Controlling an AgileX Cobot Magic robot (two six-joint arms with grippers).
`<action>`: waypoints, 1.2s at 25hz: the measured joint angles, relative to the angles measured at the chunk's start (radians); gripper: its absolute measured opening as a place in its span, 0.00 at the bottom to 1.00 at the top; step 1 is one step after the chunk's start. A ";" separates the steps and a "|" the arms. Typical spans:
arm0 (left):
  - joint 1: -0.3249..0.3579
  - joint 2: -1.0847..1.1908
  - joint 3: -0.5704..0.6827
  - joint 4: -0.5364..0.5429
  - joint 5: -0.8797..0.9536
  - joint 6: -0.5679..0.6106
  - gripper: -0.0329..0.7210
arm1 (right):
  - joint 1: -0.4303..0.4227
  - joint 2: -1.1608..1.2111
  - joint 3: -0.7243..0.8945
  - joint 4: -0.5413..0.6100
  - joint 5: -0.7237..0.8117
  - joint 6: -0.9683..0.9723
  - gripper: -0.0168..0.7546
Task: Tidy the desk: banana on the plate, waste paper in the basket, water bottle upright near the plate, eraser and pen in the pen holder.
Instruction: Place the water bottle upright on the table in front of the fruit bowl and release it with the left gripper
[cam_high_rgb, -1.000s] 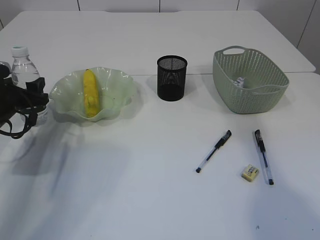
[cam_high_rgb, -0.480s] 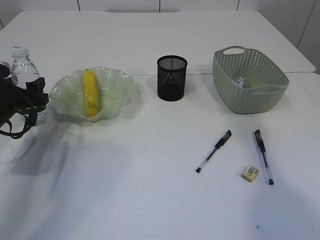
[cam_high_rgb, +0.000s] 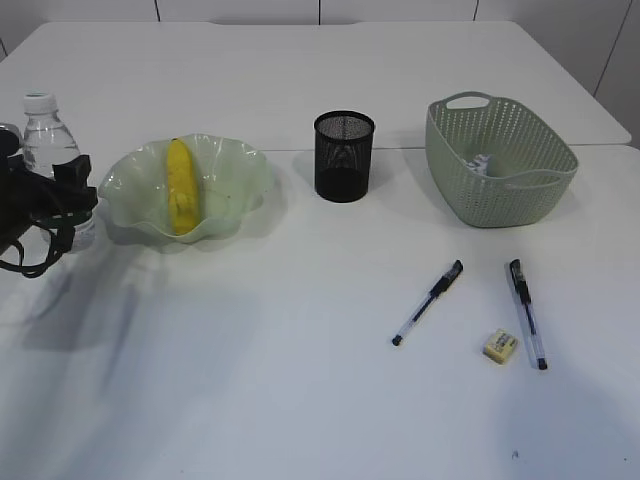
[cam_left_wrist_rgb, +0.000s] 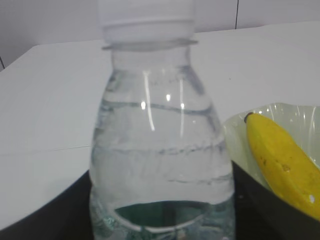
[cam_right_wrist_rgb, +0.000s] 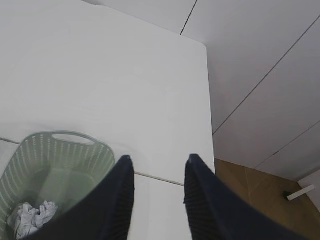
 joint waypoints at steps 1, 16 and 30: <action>0.000 0.000 0.000 0.000 0.000 0.000 0.65 | 0.000 0.000 0.000 0.000 0.000 0.000 0.36; 0.000 0.000 0.022 0.000 -0.002 0.000 0.65 | 0.000 0.000 0.000 0.000 -0.001 0.000 0.36; 0.000 0.000 0.022 0.000 -0.026 0.000 0.75 | 0.000 0.000 0.000 0.000 -0.002 0.000 0.36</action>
